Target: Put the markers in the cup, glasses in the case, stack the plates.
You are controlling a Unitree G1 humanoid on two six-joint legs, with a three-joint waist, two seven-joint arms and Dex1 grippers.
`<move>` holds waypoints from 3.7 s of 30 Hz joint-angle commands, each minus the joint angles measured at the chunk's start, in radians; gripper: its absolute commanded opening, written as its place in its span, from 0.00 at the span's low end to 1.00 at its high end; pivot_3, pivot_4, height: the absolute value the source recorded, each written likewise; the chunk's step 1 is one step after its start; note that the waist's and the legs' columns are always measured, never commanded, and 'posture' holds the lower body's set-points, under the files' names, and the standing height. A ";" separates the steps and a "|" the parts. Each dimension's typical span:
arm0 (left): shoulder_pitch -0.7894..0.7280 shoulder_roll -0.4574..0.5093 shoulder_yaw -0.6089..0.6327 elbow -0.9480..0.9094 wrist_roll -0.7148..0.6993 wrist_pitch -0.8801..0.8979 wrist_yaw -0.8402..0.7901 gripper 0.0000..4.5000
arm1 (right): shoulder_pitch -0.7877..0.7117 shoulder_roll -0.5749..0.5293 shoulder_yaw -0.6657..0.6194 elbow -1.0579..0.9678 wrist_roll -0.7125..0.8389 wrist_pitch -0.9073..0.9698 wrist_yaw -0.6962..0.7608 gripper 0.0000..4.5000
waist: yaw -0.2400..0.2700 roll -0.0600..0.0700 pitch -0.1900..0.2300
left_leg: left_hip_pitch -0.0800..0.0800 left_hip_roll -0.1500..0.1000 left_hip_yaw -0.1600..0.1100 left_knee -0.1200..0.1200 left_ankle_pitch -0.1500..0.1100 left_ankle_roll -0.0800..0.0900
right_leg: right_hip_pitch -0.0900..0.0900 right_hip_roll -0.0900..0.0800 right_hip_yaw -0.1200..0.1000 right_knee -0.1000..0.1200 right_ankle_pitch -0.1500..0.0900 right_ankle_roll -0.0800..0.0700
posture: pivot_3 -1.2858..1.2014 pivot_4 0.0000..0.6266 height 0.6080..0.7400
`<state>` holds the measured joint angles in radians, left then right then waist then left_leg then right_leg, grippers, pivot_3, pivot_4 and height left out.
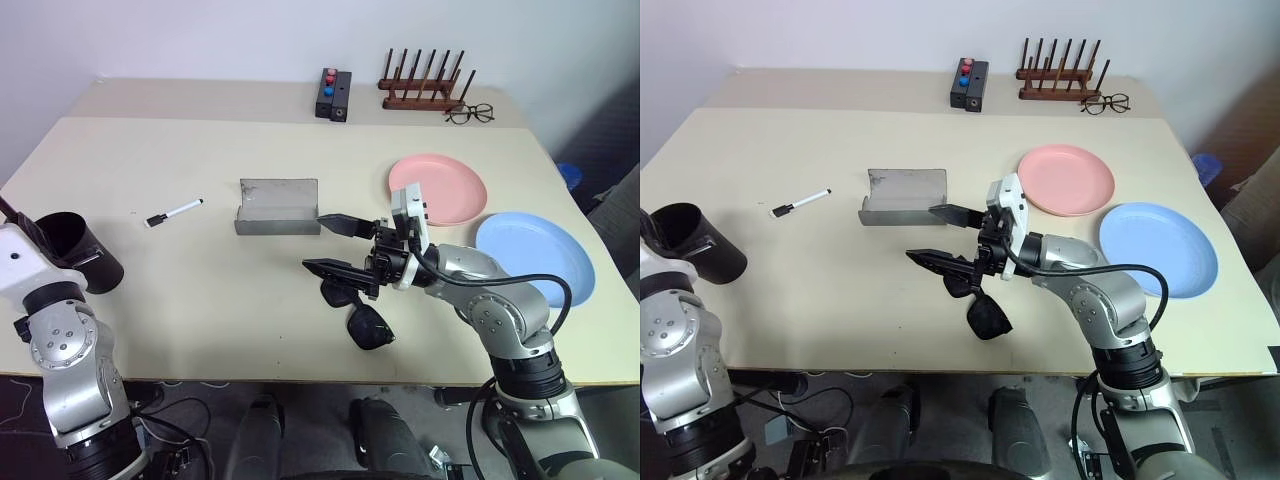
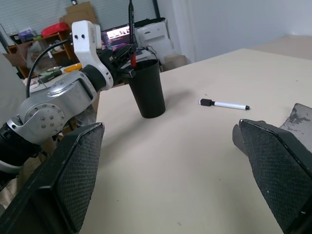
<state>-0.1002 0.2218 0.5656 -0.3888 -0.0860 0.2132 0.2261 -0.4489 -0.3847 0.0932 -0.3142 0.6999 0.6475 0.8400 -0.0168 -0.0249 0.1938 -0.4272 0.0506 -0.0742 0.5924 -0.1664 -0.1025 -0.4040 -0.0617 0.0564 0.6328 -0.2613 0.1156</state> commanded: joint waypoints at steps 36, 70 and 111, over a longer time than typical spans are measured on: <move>-0.542 0.348 -0.278 0.334 -0.128 0.772 -0.310 0.95 | -0.021 0.012 0.015 -0.007 -0.018 -0.035 0.020 1.00 | -0.006 0.000 0.001 | -0.002 0.000 0.000 -0.003 0.000 0.000 | -0.003 0.000 -0.001 -0.002 0.000 0.000 | 0.52 0.24 1.00; -0.839 0.402 -0.490 1.060 -0.034 0.686 -0.674 0.01 | -0.011 0.007 0.012 -0.022 -0.028 -0.037 -0.016 1.00 | -0.002 0.000 0.001 | -0.004 0.000 -0.001 -0.010 0.001 0.000 | -0.006 0.000 -0.001 -0.001 0.001 0.006 | 0.52 0.24 1.00; -0.041 0.084 0.045 -0.043 0.090 0.013 -0.019 0.01 | -0.068 0.042 -0.008 -0.002 0.052 0.020 0.002 1.00 | 0.001 -0.001 0.000 | 0.000 0.000 -0.001 -0.005 0.002 -0.002 | -0.001 0.000 -0.001 0.000 0.000 0.000 | 0.52 0.24 1.00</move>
<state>-0.1455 0.3017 0.6065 -0.4230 -0.0025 0.2529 0.1992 -0.4990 -0.3515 0.1021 -0.2872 0.7309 0.6712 0.8456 -0.0159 -0.0255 0.1940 -0.4271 0.0507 -0.0748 0.5874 -0.1645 -0.1048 -0.4052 -0.0615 0.0552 0.6324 -0.2610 0.1158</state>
